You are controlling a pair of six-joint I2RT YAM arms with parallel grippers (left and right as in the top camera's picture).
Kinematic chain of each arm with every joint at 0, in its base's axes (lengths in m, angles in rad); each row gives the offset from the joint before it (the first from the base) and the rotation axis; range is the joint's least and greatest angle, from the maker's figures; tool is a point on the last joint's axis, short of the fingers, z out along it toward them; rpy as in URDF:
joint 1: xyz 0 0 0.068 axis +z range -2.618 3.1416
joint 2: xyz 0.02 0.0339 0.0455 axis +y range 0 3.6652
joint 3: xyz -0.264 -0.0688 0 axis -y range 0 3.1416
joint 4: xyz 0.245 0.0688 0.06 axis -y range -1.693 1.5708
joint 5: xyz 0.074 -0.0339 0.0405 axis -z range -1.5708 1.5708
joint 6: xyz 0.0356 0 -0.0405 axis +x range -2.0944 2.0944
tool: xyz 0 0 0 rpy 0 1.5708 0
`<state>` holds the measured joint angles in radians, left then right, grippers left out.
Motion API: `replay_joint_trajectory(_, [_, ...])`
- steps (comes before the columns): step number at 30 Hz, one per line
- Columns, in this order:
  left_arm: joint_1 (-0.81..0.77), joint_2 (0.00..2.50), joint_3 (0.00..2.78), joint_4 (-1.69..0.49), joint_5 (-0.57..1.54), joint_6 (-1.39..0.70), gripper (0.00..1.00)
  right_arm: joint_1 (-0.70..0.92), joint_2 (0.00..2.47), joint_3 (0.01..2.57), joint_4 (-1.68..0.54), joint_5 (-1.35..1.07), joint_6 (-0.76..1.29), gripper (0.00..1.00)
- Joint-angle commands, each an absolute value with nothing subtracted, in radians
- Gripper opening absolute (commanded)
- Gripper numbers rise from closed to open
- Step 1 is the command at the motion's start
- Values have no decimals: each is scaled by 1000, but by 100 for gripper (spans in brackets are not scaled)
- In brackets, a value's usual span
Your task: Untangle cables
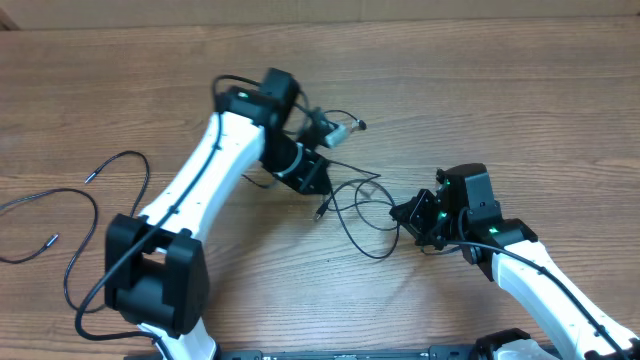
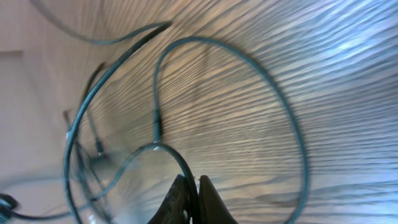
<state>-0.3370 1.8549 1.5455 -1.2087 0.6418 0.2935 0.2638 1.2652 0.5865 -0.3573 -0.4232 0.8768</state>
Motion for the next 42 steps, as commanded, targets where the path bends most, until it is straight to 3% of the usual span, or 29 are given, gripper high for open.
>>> replay_joint_trajectory(1, [-264,1836,1569,-1213,655,273,4,268,1261,590,-356,-359,856,4])
replay_joint_trajectory(13, [-210,1836,1569,-1230,651,266,4,268,1261,590,-355,-355,856,4])
replay_joint_trajectory(18, [-210,1836,1569,-1228,664,254,4,268,1261,590,-474,-167,929,4])
replay_joint_trajectory(21, [-213,1836,1569,-1225,793,311,4,268,1261,590,-548,-94,969,4])
replay_joint_trajectory(27, [-242,1836,1569,-1223,1121,518,4,268,1261,590,-471,-181,881,4])
replay_joint_trajectory(38, [-298,1836,1569,-1219,926,485,14,268,1261,590,-350,-304,793,4])
replay_joint_trajectory(42, [-321,1836,1569,-1214,872,463,18,268,1261,590,-203,-448,716,4])
